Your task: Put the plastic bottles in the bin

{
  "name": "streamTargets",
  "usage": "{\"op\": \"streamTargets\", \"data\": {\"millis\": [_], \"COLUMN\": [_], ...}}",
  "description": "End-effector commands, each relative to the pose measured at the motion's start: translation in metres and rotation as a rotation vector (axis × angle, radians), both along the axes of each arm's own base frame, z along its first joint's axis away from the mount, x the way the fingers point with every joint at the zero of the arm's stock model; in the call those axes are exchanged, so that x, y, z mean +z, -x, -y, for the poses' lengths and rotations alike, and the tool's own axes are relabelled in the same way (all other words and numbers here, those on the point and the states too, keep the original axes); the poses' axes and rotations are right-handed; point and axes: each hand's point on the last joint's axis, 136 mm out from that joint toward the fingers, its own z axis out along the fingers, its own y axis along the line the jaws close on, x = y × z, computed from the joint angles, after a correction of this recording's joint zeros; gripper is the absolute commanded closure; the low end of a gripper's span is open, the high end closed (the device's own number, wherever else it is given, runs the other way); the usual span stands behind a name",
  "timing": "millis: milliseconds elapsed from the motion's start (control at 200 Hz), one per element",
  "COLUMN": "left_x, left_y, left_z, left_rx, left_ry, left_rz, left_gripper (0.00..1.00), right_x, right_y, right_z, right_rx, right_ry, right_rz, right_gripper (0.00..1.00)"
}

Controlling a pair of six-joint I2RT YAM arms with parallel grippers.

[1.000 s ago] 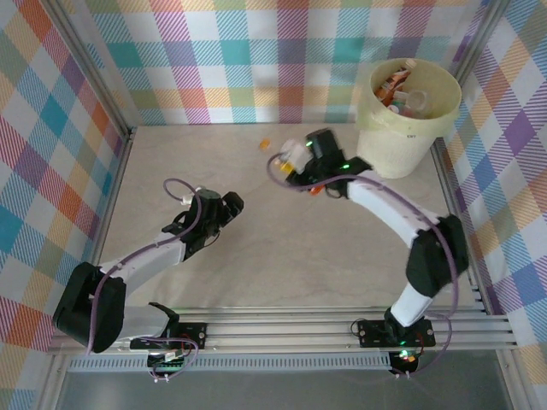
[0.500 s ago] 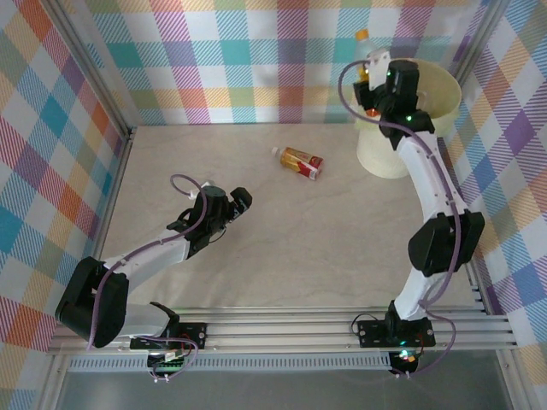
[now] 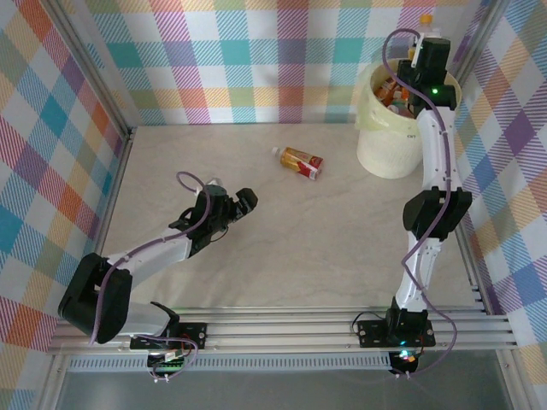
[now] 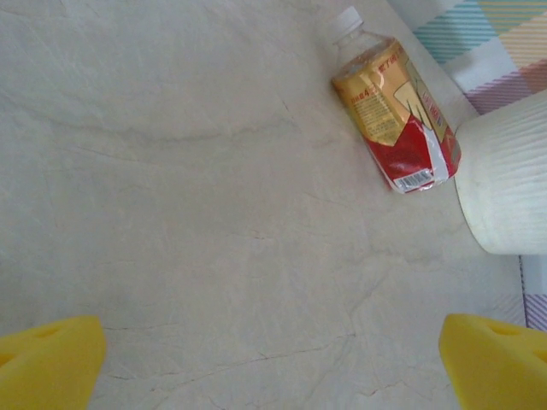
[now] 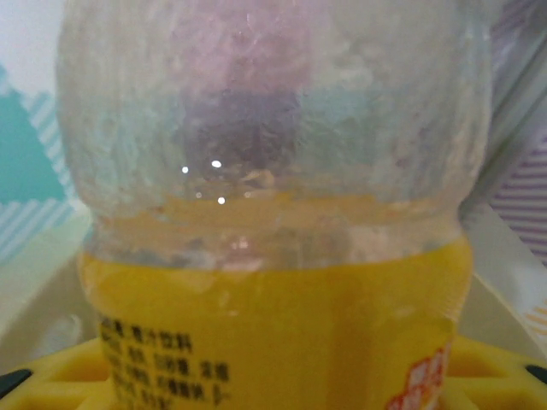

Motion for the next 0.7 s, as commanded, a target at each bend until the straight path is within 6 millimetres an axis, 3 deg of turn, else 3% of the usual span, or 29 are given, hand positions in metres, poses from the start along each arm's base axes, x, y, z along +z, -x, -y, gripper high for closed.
{"op": "streamTargets", "data": {"millis": [0, 245, 380, 485, 695], "left_x": [0.015, 0.011, 0.008, 0.007, 0.008], "left_y": [-0.007, -0.012, -0.016, -0.019, -0.022], "left_z": [0.013, 0.021, 0.027, 0.031, 0.037], "left_rx": [-0.046, -0.090, -0.119, -0.138, -0.157], "left_ry": [0.015, -0.003, -0.024, -0.027, -0.009], "left_rz": [0.052, 0.060, 0.058, 0.056, 0.060], "left_gripper": [0.00, 0.00, 0.00, 0.00, 0.00], "right_x": [0.002, -0.034, -0.045, -0.036, 0.008], "right_y": [0.018, 0.026, 0.025, 0.025, 0.041], "right_z": [0.032, 0.069, 0.076, 0.064, 0.040], "right_rx": [-0.129, -0.245, -0.270, -0.222, -0.136], "right_ry": [0.015, -0.005, -0.043, -0.109, -0.246], "right_rz": [-0.024, -0.090, -0.103, -0.093, -0.014], "right_gripper": [0.42, 0.33, 0.19, 0.07, 0.00]}}
